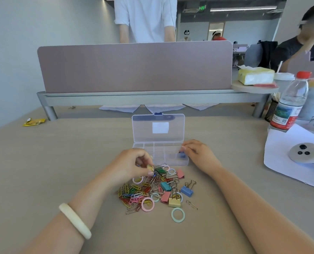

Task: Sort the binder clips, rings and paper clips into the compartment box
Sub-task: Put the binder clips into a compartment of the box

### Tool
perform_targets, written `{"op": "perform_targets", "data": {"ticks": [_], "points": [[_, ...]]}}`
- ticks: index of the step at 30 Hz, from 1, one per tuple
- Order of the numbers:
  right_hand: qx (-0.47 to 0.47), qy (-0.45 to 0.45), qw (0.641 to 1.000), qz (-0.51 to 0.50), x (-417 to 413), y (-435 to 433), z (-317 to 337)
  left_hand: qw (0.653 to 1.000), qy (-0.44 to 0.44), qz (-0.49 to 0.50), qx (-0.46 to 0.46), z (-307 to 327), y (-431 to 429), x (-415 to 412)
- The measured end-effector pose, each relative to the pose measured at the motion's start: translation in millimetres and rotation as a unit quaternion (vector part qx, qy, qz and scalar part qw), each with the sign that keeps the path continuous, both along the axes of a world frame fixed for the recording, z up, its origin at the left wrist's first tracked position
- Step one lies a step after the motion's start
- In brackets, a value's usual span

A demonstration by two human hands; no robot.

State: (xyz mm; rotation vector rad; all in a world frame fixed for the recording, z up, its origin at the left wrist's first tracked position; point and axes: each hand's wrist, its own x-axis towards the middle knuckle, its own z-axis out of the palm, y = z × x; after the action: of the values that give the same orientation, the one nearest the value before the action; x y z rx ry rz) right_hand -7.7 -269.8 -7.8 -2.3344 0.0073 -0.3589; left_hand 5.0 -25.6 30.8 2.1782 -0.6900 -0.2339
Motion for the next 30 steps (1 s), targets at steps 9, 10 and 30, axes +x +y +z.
{"op": "perform_targets", "data": {"ticks": [9,10,30], "points": [[0.115,-0.033,0.988,-0.097,-18.2,-8.4,-10.0,0.983,-0.16,-0.001,0.095,21.0,-67.5,44.6],[0.124,-0.034,0.987,-0.099,-19.0,-9.2,-10.9,0.98,-0.162,-0.008,0.112,19.0,-72.7,48.0],[0.122,0.011,0.992,-0.036,-35.5,-10.1,1.4,0.972,-0.21,-0.053,0.09,-12.5,-71.7,60.4]]}}
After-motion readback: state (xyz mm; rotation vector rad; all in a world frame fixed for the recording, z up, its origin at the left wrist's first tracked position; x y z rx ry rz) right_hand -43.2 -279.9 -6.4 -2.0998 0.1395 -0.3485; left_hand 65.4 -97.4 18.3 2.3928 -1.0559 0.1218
